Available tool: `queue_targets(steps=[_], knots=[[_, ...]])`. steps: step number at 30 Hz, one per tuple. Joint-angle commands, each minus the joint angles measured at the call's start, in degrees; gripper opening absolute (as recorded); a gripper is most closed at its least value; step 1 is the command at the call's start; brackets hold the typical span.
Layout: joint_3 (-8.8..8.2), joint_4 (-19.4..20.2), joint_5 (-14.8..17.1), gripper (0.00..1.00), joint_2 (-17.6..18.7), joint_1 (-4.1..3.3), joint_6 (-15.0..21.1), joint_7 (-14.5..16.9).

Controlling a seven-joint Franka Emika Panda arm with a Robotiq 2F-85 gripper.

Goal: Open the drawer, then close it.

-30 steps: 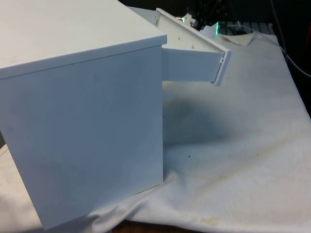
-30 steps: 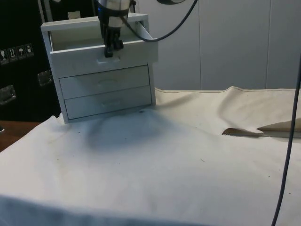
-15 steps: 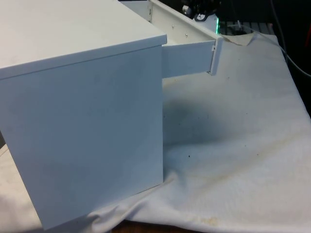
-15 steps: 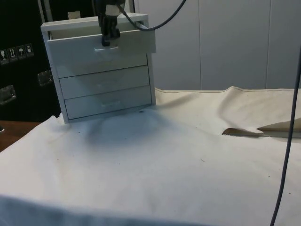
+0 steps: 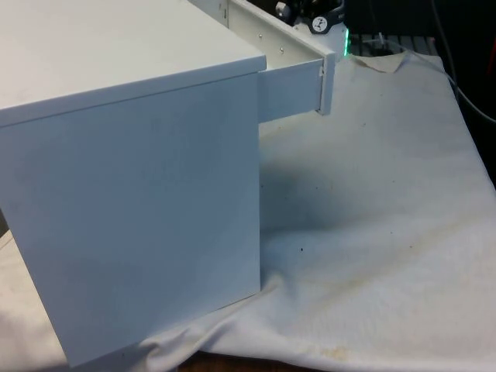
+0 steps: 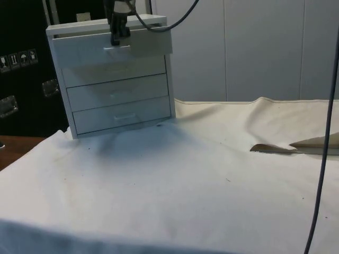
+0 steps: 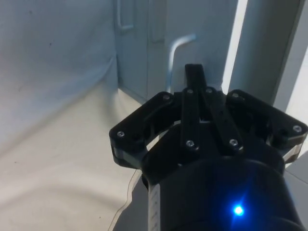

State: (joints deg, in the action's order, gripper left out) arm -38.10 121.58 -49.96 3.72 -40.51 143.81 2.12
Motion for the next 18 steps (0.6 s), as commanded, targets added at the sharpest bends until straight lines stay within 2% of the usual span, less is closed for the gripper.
queue_targets(steps=[1,3,4,11,12,13,18], knots=[[-0.34,-0.6,-0.7,0.00,0.5,0.29,0.7,0.0],[-0.29,-0.3,0.0,0.00,0.3,0.00,0.2,0.0],[-0.63,-0.8,-0.8,0.00,0.8,0.34,0.9,0.0],[-2.35,-1.8,-0.8,0.00,2.1,0.40,2.1,0.3],[-2.06,-1.4,0.0,0.00,1.7,0.11,1.3,0.3],[-2.58,-1.9,-0.7,0.00,2.3,0.40,2.2,0.3],[-3.72,-2.8,-0.6,0.00,3.3,0.52,3.2,0.6]])
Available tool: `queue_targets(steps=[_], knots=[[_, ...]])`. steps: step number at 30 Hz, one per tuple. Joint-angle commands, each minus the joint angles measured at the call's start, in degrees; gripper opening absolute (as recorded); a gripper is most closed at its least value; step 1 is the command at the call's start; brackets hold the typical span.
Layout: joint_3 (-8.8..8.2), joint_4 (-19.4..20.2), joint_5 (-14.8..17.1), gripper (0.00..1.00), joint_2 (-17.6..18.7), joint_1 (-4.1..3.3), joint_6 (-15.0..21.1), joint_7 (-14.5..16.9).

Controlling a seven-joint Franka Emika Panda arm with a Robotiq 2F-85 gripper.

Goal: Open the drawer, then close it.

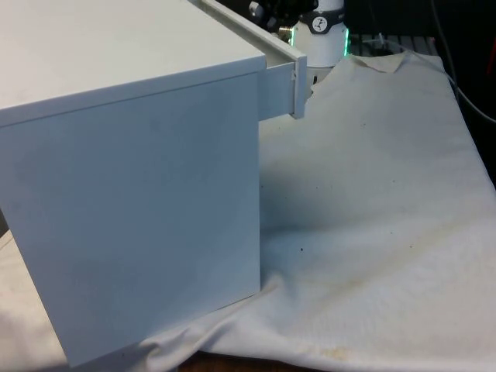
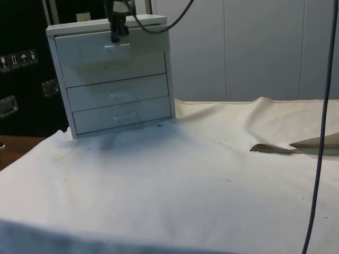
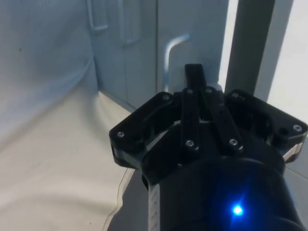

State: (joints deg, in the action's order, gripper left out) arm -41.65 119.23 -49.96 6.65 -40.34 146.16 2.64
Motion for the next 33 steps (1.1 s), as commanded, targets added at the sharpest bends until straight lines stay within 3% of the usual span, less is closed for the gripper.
queue_targets(steps=[1,2,3,10,11,12,19,20,21,28,29,30,33], knots=[[-0.40,-0.5,-0.6,0.00,0.6,0.40,1.0,0.1],[-0.17,-0.2,0.0,0.00,0.2,0.00,0.1,0.0],[-0.57,-0.7,-0.6,0.00,0.8,0.40,1.1,0.1],[-2.12,-1.7,-0.2,0.00,2.8,0.74,2.9,0.2],[-2.01,-1.5,0.0,0.00,2.3,0.34,2.1,0.0],[-2.29,-1.9,-0.2,0.00,3.0,0.80,3.2,0.2],[-3.67,-2.8,-0.1,0.00,5.6,1.32,5.4,-0.2],[-3.44,-2.5,0.0,0.00,4.7,0.63,4.0,-0.3],[-3.78,-2.9,0.0,0.00,5.8,1.38,5.7,-0.3],[-4.81,-3.4,0.1,0.00,7.7,1.72,7.7,-0.9],[-4.93,-3.3,0.0,0.00,7.3,1.09,6.7,-1.1],[-5.16,-3.7,0.2,0.00,8.4,1.78,8.3,-1.1],[-5.61,-4.0,0.2,0.00,9.2,1.89,9.0,-1.4]])
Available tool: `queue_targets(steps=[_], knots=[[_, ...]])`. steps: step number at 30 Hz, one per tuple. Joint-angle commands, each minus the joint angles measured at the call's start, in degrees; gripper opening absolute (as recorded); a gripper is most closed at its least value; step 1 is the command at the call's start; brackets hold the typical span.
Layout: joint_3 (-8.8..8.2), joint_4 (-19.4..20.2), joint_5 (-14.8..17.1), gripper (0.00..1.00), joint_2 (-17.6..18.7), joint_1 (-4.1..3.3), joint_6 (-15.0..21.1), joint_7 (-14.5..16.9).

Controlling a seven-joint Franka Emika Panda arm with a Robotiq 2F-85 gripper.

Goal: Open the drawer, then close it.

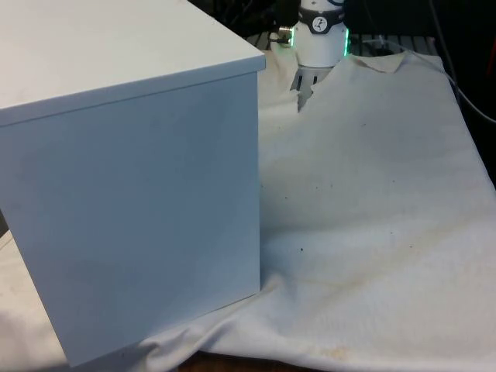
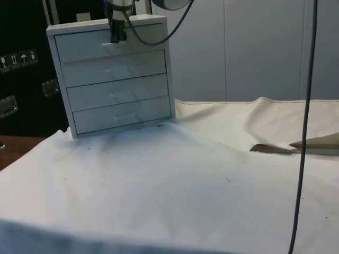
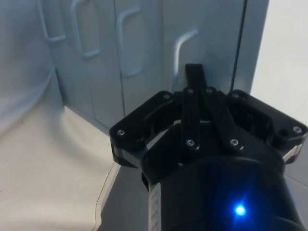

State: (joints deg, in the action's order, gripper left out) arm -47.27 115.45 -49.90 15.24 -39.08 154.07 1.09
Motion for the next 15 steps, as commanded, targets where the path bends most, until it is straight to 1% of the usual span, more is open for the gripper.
queue_targets(steps=[1,3,4,5,6,7,15], knots=[[-0.11,-0.3,0.2,0.00,0.9,0.69,1.3,0.0],[-0.52,-0.6,0.2,0.00,1.6,0.74,1.8,-0.3],[-0.52,-0.6,0.2,0.00,1.5,0.57,1.7,-0.3],[-0.52,-0.6,0.2,0.00,1.5,0.57,1.7,-0.3],[-0.52,-0.5,0.0,0.00,1.0,0.00,0.7,-0.7],[-0.57,-0.7,0.1,0.00,1.2,0.40,1.4,-0.5],[-0.52,-0.5,0.1,0.00,1.0,-0.06,0.7,-1.1]])
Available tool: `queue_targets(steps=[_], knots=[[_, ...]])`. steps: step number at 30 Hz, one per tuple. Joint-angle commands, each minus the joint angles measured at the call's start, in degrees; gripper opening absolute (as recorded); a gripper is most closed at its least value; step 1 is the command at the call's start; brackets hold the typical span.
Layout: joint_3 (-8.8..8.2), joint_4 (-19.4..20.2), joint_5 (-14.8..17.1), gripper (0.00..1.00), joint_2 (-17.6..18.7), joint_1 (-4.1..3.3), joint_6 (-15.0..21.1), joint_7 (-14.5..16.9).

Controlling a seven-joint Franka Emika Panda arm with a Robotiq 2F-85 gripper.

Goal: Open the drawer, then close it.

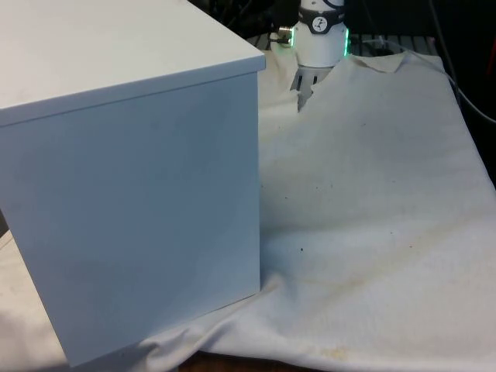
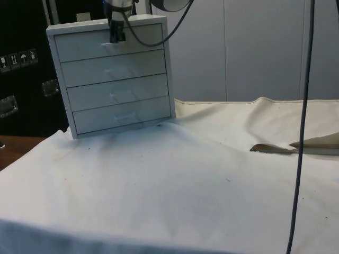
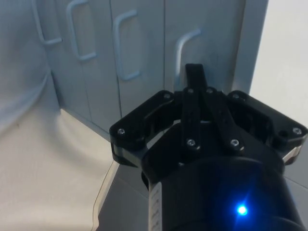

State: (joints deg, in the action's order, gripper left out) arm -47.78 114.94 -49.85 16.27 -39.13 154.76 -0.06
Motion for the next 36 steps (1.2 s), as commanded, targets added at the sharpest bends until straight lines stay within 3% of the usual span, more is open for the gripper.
queue_targets(steps=[1,4,8,13,18,25,26,27,34,35,36], knots=[[-0.11,-0.3,-0.1,0.00,0.2,0.23,0.4,-0.1],[0.00,-0.6,0.1,0.00,0.4,0.40,0.5,0.0],[0.00,-0.2,0.1,0.00,0.2,0.06,0.0,-0.3],[0.00,0.2,-0.8,0.00,-1.4,-1.43,-1.4,-1.1],[0.63,0.9,-1.4,0.00,-3.0,-2.06,-2.9,-1.7],[2.52,2.2,-2.5,0.00,-6.2,-2.92,-5.8,-3.0],[3.09,1.9,-0.7,0.00,-5.6,-2.23,-5.5,-1.7],[2.75,2.4,-2.8,0.00,-6.5,-3.04,-6.1,-3.4],[5.39,4.1,-4.8,0.00,-9.3,-3.21,-8.5,-6.2],[6.13,4.0,-3.5,0.00,-9.0,-2.69,-8.5,-5.6],[6.07,4.5,-5.3,0.00,-10.0,-3.27,-9.1,-7.0]])
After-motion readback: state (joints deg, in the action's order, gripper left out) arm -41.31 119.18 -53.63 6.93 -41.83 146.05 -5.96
